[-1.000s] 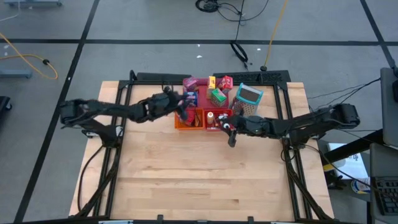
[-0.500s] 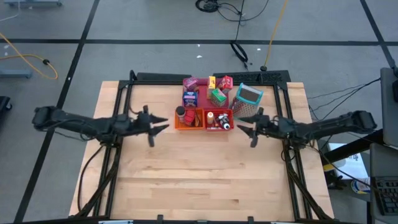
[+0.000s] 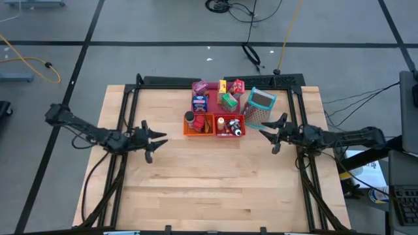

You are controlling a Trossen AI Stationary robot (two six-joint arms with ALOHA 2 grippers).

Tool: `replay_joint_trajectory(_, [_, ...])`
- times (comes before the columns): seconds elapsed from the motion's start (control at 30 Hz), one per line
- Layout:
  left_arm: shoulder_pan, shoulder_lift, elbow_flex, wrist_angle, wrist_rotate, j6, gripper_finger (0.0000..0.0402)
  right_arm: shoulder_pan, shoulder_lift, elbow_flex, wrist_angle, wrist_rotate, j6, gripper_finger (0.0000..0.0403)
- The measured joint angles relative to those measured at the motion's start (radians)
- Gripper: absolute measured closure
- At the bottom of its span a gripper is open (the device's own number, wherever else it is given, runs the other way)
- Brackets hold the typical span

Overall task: Pick & Place Kitchen Items
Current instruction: Return to home position

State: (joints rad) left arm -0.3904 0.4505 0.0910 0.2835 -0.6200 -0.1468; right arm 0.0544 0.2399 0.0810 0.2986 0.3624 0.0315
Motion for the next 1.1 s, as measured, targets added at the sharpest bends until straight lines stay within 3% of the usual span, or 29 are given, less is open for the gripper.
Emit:
replay_joint_trajectory(0.1, [-0.08,-0.05,0.0,-0.038,-0.051,0.015,0.0273,0.0,-0.102,0.041,-0.191,-0.021,0.033,0.0243])
replay_joint_trajectory(0.2, [-0.172,-0.114,0.0,-0.156,-0.173,-0.039,0.0273,0.0,-0.2,0.084,-0.36,-0.02,0.037,0.0243])
replay_joint_trajectory(0.3, [-0.265,-0.177,0.0,-0.359,-0.344,-0.245,0.0273,0.0,-0.237,0.137,-0.476,-0.024,0.076,0.0243])
replay_joint_trajectory(0.4, [-0.335,-0.2,0.0,-0.436,-0.459,-0.418,0.0273,0.0,-0.216,0.169,-0.52,-0.025,0.12,0.0243])
replay_joint_trajectory(0.53, [-0.391,-0.188,-0.001,-0.499,-0.411,-0.43,0.0272,0.0,-0.203,0.16,-0.621,-0.053,0.139,0.0243])
replay_joint_trajectory(0.7, [-0.409,-0.17,0.0,-0.434,-0.375,-0.57,0.0272,-0.001,-0.189,0.085,-0.541,-0.049,0.131,0.0243])
replay_joint_trajectory(0.9, [-0.409,-0.17,0.0,-0.437,-0.373,-0.491,0.0272,-0.002,-0.192,0.066,-0.475,-0.049,-0.113,0.0243])
replay_joint_trajectory(1.1, [-0.408,-0.17,0.0,-0.437,-0.373,-0.415,0.0272,-0.002,-0.19,0.065,-0.472,-0.049,-0.128,0.0243])
